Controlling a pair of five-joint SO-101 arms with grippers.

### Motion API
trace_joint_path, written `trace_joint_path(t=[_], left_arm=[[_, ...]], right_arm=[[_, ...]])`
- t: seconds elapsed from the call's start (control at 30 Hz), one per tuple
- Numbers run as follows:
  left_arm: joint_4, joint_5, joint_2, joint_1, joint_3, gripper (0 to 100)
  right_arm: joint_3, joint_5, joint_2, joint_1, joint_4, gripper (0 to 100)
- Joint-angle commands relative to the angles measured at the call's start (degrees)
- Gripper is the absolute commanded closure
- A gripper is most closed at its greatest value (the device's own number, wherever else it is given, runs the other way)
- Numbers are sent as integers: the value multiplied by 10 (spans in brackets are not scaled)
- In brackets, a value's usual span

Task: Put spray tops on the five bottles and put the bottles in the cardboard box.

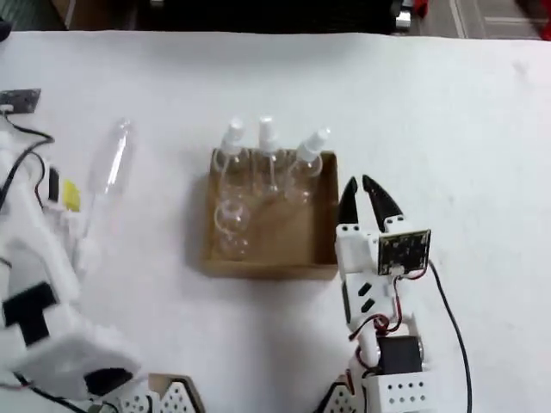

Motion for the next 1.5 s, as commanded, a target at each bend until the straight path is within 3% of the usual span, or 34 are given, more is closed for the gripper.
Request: trace_joint_path(t=[0.0, 0.63, 0.8, 0.9, 1.07, 1.23, 1.47], left_arm=[[18, 37, 62, 15, -103, 781], [11, 104, 364, 22, -365, 784], [12, 101, 376, 15, -376, 849], [44, 96, 376, 13, -376, 862], [62, 11, 376, 15, -377, 861], [72, 2, 375, 9, -380, 860], [194, -9, 381, -13, -548, 860]], right_arm=[[4, 7, -5, -2, 1, 954], [4, 8, -5, -1, -1, 954], [4, 8, -5, -1, -1, 954], [4, 8, -5, -1, -1, 953], [4, 8, -5, -1, -1, 952], [4, 8, -5, -1, -2, 951], [4, 8, -5, -1, -2, 950]])
